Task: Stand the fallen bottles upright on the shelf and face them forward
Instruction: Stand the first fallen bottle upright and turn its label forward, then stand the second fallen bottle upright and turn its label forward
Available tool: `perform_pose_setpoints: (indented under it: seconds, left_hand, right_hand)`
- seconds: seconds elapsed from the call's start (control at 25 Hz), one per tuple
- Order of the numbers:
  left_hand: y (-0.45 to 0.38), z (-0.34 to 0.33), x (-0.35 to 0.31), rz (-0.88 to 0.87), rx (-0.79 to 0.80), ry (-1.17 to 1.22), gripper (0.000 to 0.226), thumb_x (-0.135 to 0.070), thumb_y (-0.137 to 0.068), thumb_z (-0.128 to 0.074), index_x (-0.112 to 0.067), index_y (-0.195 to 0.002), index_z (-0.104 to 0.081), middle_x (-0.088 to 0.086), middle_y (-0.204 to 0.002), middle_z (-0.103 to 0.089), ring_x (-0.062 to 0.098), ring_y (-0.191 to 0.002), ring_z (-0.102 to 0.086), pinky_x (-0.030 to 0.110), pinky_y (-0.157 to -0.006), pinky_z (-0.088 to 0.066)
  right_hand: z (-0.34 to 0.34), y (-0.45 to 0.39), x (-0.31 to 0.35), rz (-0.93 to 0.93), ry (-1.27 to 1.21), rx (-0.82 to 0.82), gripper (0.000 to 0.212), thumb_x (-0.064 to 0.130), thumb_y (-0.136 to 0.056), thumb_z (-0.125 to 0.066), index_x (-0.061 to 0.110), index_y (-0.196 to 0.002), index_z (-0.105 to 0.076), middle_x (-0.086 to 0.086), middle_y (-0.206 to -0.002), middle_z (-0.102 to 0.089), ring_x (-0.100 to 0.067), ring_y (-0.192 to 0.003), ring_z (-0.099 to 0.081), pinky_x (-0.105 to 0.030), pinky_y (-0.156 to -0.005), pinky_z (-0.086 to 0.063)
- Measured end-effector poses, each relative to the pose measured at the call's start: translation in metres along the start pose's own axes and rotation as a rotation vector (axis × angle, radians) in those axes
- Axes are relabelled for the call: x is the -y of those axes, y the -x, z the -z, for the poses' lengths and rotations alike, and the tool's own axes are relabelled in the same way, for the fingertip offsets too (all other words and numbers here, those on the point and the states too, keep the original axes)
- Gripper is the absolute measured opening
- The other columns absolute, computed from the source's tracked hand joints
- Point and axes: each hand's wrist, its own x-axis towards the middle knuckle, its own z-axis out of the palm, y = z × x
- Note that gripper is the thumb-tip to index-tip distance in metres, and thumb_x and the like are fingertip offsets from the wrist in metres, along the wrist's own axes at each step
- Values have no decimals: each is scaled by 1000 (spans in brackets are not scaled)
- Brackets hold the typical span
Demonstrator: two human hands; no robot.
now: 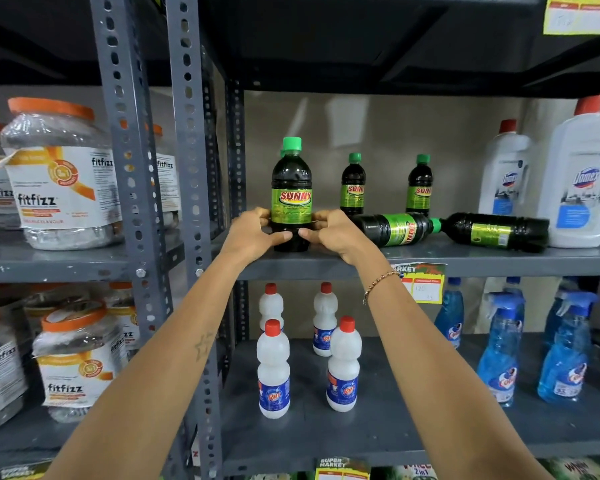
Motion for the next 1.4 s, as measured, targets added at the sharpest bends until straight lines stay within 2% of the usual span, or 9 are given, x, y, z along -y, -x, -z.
perform_pose_setpoints:
  seconds: [0.48,0.64,0.76,0.92,1.08,1.16,1.24,1.32,1.4]
  left_hand:
    - [34,7,-11,-30,-53,-12,67,-32,-75,-78,-11,-132,-50,6,-131,-58,17,-118,-55,30,-98,-43]
    - [54,-6,-16,-237,-421,-55,46,-29,-87,-65,-8,-126,-52,8,-119,-59,19,-103,-58,38,-90,-50]
    - [72,-45,-35,-491,-541,-14,24,-20,-95,-53,-5,-114,-55,7,-105,-59,17,-93,-56,33,-83,-48]
    - [76,-115,-43,-509,-426,-219,33,-27,-97,-44,-7,-121,-53,7,-118,-60,21,-111,-52,30,-98,-37]
    - [73,-155,-12,-510,-424,-683,44,-33,-98,-36,-5,-126,-53,12,-126,-59,30,-122,-50,44,-112,-28]
    - [68,-160,-8,-493,-449,-746,46,-34,-98,-35,-3,-126,-53,14,-126,-59,32,-123,-50,45,-114,-25]
    - [59,-156,-9,-492,-485,-759,46,-36,-97,-35,-3,-123,-55,15,-122,-61,32,-120,-52,42,-113,-24]
    - [51,-148,-6,-509,-508,-765,44,-36,-96,-37,-3,-119,-56,15,-117,-62,33,-114,-55,41,-112,-23]
    - [52,-160,-10,-512,-535,-819,41,-35,-95,-39,-4,-116,-56,14,-114,-63,32,-109,-56,40,-110,-24]
  right_hand:
    - [6,39,11,88,61,27,41,14,-90,-64,5,-129,-56,-5,-114,-64,-19,-109,-61,-36,-101,-49]
    - [40,40,5,76,132,-442,58,40,-90,-59,-12,-114,-56,-17,-99,-69,-29,-93,-69,-45,-94,-53]
    - [79,39,-9,-46,315,-710,70,51,-92,-49,-6,-127,-29,-16,-108,-62,-31,-105,-63,-39,-93,-48]
    - [105,14,-16,-286,315,-615,114,79,-77,-37,-3,-146,3,-20,-137,-50,-33,-115,-60,-44,-95,-52]
    - [108,-3,-14,-369,309,-564,128,67,-72,-62,1,-146,20,-19,-135,-50,-32,-119,-57,-42,-96,-52]
    - [113,-10,-11,-391,310,-492,125,62,-71,-66,3,-149,12,-17,-138,-46,-32,-122,-53,-43,-97,-51]
    - [122,-18,0,-409,398,-330,111,67,-70,-59,6,-150,-15,-13,-145,-38,-33,-125,-50,-44,-100,-49]
    - [129,-16,12,-373,476,-237,85,65,-75,-55,8,-138,-44,-8,-137,-45,-33,-121,-53,-43,-97,-50]
    - [145,-11,17,-336,579,-147,54,54,-83,-51,12,-118,-53,-14,-126,-50,-33,-114,-55,-40,-88,-52]
